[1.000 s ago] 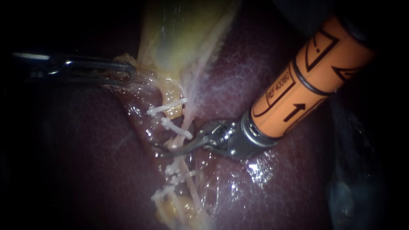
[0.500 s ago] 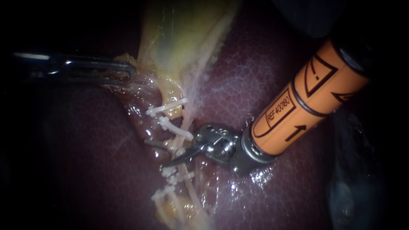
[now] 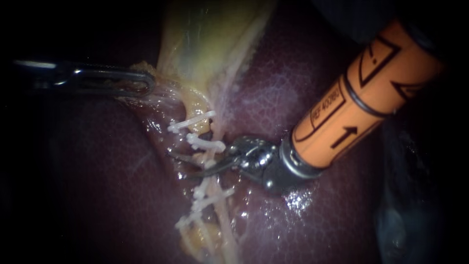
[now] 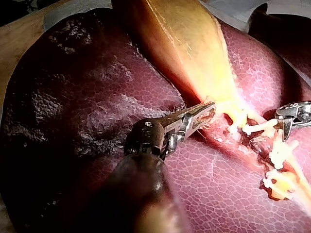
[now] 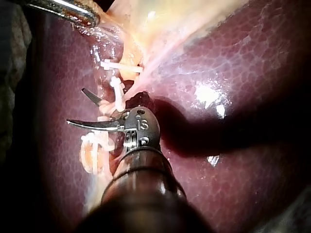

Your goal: Go to the cutting position right tube

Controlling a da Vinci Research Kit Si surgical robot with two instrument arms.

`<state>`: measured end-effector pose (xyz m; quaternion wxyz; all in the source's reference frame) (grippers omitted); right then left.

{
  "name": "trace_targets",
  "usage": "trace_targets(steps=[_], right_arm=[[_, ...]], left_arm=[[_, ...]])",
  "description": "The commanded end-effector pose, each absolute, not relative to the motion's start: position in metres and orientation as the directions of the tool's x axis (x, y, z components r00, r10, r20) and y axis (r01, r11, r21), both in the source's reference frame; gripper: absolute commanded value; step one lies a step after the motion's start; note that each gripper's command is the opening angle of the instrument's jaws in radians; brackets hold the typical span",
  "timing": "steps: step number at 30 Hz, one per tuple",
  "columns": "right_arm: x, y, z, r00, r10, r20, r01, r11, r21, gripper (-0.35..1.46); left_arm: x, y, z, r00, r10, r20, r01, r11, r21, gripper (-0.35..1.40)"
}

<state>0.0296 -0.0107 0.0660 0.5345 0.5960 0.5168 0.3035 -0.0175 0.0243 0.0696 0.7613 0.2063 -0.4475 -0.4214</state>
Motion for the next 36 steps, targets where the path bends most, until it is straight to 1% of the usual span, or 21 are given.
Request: trace_targets(steps=[1,3,5,8,10,13,17,18,20,22,24,26,29,30,34,36], right_arm=[[0.0291,-0.0105,0.0663,0.302,0.939,-0.164,0.272,0.080,0.959,1.03],[0.0281,-0.0100,0.0668,0.334,0.937,-0.104,0.238,0.023,0.971,0.98],[0.0272,-0.0094,0.0672,0.347,0.937,-0.038,0.215,-0.040,0.976,0.95],[0.0265,-0.0087,0.0672,0.372,0.928,0.014,0.201,-0.095,0.975,0.93],[0.0264,-0.0085,0.0671,0.376,0.926,0.032,0.194,-0.113,0.974,0.92],[0.0267,-0.0086,0.0670,0.376,0.926,0.032,0.194,-0.113,0.974,0.88],[0.0278,-0.0096,0.0670,0.380,0.924,0.033,0.190,-0.113,0.975,0.88],[0.0280,-0.0098,0.0670,0.376,0.927,0.014,0.199,-0.096,0.975,0.88],[0.0286,-0.0104,0.0670,0.358,0.932,-0.057,0.230,-0.029,0.973,0.87],[0.0294,-0.0110,0.0669,0.330,0.931,-0.157,0.271,0.066,0.960,0.87],[0.0299,-0.0115,0.0666,0.301,0.924,-0.236,0.292,0.146,0.945,0.87],[0.0304,-0.0116,0.0664,0.264,0.911,-0.316,0.307,0.232,0.923,0.93],[0.0309,-0.0118,0.0660,0.216,0.889,-0.404,0.311,0.329,0.891,0.98],[0.0311,-0.0119,0.0658,0.193,0.875,-0.444,0.310,0.375,0.874,1.00],[0.0316,-0.0117,0.0647,0.142,0.838,-0.527,0.298,0.472,0.830,1.07],[0.0317,-0.0113,0.0639,0.124,0.822,-0.556,0.293,0.505,0.812,1.08]], left_arm=[[-0.0175,0.0243,0.0696,0.244,-0.826,0.508,0.457,0.560,0.691,-0.35],[-0.0174,0.0243,0.0696,0.244,-0.826,0.508,0.456,0.560,0.691,-0.35],[-0.0174,0.0243,0.0696,0.245,-0.826,0.508,0.456,0.560,0.691,-0.35],[-0.0174,0.0243,0.0696,0.245,-0.826,0.508,0.456,0.560,0.691,-0.35],[-0.0174,0.0243,0.0696,0.245,-0.826,0.508,0.456,0.560,0.691,-0.35],[-0.0174,0.0243,0.0697,0.245,-0.826,0.508,0.456,0.560,0.691,-0.35],[-0.0174,0.0243,0.0698,0.245,-0.826,0.508,0.456,0.561,0.691,-0.35],[-0.0174,0.0243,0.0698,0.245,-0.826,0.508,0.456,0.561,0.691,-0.35],[-0.0174,0.0243,0.0698,0.245,-0.826,0.508,0.456,0.561,0.691,-0.35],[-0.0174,0.0243,0.0698,0.245,-0.826,0.508,0.456,0.561,0.691,-0.35],[-0.0174,0.0243,0.0698,0.245,-0.826,0.509,0.456,0.561,0.691,-0.35],[-0.0174,0.0243,0.0698,0.245,-0.826,0.509,0.456,0.561,0.691,-0.35],[-0.0175,0.0243,0.0698,0.245,-0.826,0.509,0.456,0.561,0.691,-0.35],[-0.0175,0.0243,0.0698,0.245,-0.826,0.509,0.456,0.561,0.691,-0.35],[-0.0174,0.0243,0.0698,0.245,-0.825,0.509,0.456,0.561,0.691,-0.35],[-0.0174,0.0243,0.0699,0.245,-0.825,0.509,0.455,0.561,0.691,-0.35]])
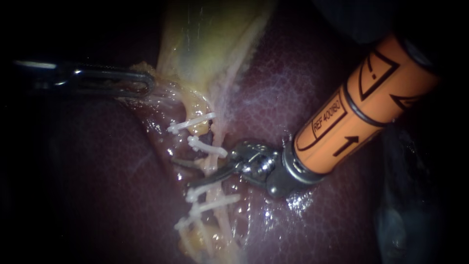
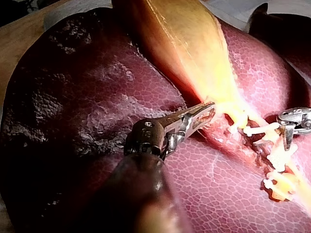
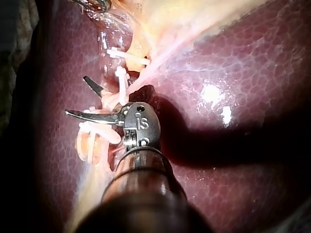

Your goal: Go to the cutting position right tube

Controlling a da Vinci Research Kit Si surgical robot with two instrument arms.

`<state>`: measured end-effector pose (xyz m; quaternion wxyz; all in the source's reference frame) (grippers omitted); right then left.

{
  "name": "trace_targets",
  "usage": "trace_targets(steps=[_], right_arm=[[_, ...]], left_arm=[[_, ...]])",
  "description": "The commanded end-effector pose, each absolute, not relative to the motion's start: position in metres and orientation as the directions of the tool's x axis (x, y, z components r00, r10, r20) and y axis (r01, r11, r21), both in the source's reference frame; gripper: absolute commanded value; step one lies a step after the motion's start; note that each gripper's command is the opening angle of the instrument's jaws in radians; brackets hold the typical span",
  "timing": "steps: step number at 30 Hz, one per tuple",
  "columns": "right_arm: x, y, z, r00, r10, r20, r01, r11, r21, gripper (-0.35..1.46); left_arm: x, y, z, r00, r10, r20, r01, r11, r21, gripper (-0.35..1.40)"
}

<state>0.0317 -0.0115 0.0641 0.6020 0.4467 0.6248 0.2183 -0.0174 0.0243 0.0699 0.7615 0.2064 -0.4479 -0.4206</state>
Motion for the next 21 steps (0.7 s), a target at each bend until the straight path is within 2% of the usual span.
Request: trace_targets(steps=[1,7,21], right_arm=[[0.0317,-0.0110,0.0633,0.111,0.813,-0.572,0.284,0.525,0.802,1.08],[0.0314,-0.0098,0.0611,0.081,0.799,-0.596,0.243,0.564,0.790,1.08],[0.0313,-0.0099,0.0617,0.106,0.791,-0.602,0.242,0.567,0.787,1.08]], left_arm=[[-0.0174,0.0243,0.0699,0.245,-0.825,0.509,0.455,0.561,0.691,-0.35],[-0.0174,0.0243,0.0699,0.245,-0.825,0.509,0.455,0.561,0.691,-0.35],[-0.0174,0.0243,0.0699,0.245,-0.825,0.509,0.455,0.561,0.691,-0.35]])
